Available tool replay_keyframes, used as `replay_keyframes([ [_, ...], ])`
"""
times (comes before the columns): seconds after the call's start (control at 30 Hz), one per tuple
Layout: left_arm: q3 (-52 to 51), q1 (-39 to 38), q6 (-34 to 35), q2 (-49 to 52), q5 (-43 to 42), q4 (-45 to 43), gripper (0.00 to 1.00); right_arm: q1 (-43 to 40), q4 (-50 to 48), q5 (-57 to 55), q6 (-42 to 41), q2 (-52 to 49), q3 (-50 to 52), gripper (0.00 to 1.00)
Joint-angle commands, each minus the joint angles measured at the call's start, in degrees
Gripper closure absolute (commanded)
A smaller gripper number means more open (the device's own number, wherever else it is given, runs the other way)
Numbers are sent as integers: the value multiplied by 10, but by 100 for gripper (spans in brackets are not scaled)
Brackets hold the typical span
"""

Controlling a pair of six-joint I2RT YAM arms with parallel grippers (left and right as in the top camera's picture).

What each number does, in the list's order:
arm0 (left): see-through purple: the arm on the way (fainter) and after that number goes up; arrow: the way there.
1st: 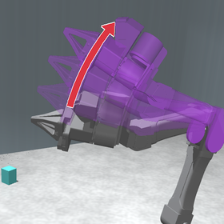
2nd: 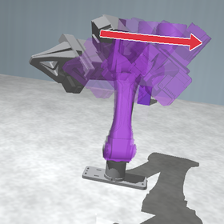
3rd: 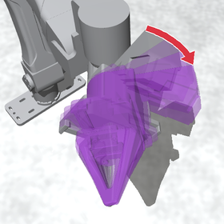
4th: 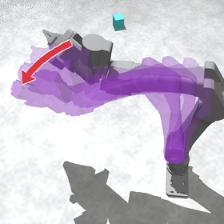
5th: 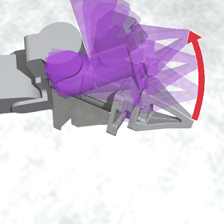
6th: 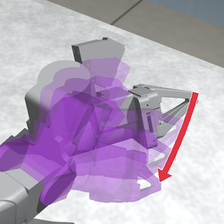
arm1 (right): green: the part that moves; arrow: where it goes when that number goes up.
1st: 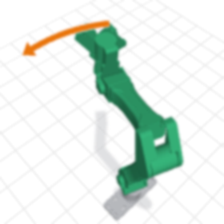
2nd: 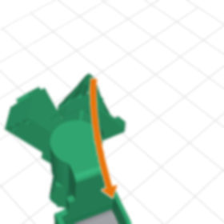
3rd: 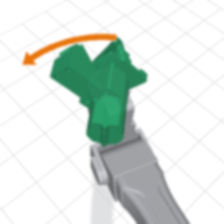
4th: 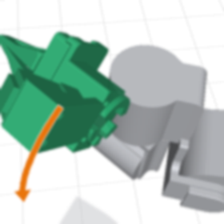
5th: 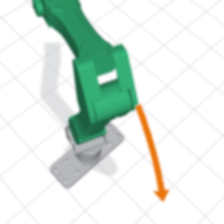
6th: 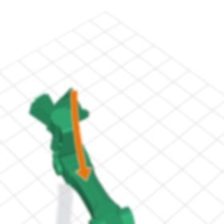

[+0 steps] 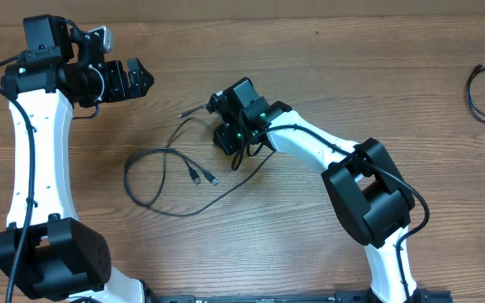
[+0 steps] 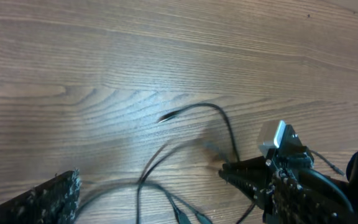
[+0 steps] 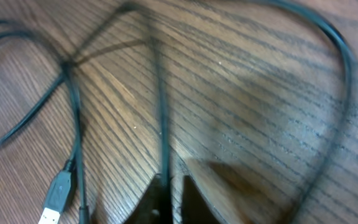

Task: Untangle cables

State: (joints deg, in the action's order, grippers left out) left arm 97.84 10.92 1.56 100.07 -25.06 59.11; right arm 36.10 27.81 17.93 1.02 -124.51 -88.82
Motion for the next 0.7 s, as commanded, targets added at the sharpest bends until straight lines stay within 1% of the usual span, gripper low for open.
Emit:
replay_keyframes([
  [0.0, 16, -6, -19, -18, -40, 11, 1, -16, -2, -5, -19, 29, -22, 96],
  [0.1, 16, -16, -110, -18, -110, 33, 0, -42, 9, -8, -23, 77, -45, 96],
  [0.17, 16, -24, -147, -18, -121, 52, 1, -63, 19, -25, -23, 116, -56, 96],
  [0.23, 16, -31, -166, -18, -120, 69, 0, -87, 33, -60, -28, 167, -67, 96],
  [0.33, 14, -42, -183, -18, -121, 80, 1, -118, 54, -119, -27, 233, -81, 96],
  [0.47, 12, -68, -183, -11, -121, 80, 1, -153, 62, -200, -17, 330, -104, 96],
  [0.67, 9, -125, -184, 7, -134, 72, 1, -171, 66, -226, 4, 430, -128, 96],
])
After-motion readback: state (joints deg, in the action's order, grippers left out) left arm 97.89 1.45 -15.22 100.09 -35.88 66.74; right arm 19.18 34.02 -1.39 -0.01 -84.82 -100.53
